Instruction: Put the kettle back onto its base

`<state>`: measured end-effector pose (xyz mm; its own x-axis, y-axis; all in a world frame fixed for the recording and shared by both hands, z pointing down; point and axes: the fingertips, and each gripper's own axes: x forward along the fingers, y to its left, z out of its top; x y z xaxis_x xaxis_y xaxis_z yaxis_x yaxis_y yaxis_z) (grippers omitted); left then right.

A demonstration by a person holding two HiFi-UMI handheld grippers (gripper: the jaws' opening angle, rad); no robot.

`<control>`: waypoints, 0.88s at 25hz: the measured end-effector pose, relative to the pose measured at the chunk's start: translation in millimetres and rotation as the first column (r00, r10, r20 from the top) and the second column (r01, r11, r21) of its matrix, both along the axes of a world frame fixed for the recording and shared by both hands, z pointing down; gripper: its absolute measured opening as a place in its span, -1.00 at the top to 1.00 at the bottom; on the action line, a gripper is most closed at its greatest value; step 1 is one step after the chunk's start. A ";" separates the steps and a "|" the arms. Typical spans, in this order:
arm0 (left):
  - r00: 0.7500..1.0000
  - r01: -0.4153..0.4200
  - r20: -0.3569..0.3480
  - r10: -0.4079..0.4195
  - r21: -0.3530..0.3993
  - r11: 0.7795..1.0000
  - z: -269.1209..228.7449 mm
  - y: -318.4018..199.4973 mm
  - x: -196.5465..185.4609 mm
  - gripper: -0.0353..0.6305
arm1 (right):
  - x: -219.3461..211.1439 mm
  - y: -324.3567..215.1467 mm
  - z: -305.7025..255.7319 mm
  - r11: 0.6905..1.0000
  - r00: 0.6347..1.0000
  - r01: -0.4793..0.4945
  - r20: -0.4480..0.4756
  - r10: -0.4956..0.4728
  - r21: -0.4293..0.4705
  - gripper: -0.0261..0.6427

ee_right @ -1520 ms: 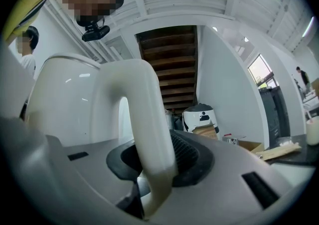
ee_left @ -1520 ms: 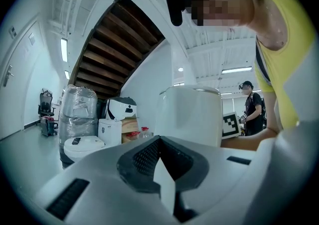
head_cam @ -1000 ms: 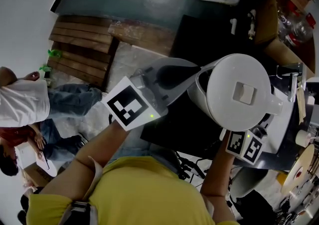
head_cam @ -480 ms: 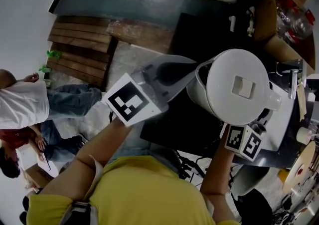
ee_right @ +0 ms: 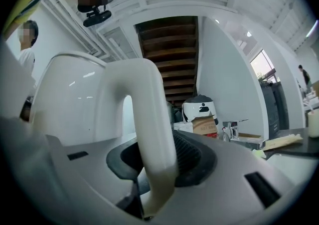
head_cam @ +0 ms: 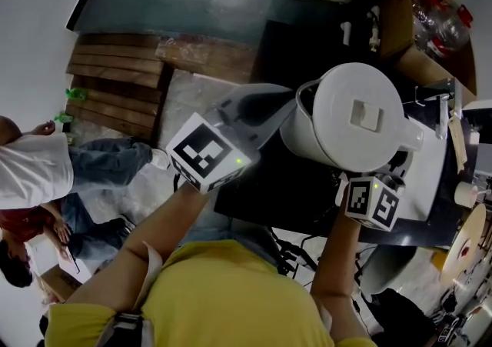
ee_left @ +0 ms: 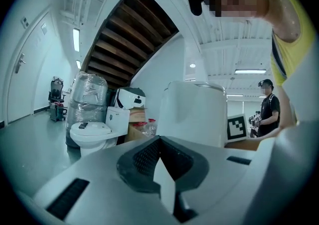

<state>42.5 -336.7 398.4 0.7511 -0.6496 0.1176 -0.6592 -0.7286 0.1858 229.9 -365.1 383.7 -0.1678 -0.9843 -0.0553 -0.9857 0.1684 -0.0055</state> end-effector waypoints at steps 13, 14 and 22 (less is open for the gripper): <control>0.995 0.094 -0.032 -0.094 -0.018 0.995 -2.4 2.5 -2.1 0.87 | 7.4 48.7 -10.6 0.995 0.996 -0.085 -0.045 0.083 -0.050 0.31; 0.995 0.097 -0.031 -0.098 -0.014 0.995 -4.4 3.2 -1.3 0.87 | 7.0 54.0 -13.8 0.995 0.995 -0.087 -0.045 0.085 -0.050 0.31; 0.992 0.122 -0.038 -0.121 0.026 0.992 -27.7 21.9 -10.6 0.86 | -14.0 97.3 -48.4 0.998 0.997 -0.065 -0.049 0.064 -0.024 0.43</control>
<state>31.9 -314.8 370.6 0.6701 -0.7387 0.0722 -0.7361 -0.6491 0.1918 215.9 -267.8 335.3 -0.1061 -0.9941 -0.0234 -0.9937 0.1051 0.0390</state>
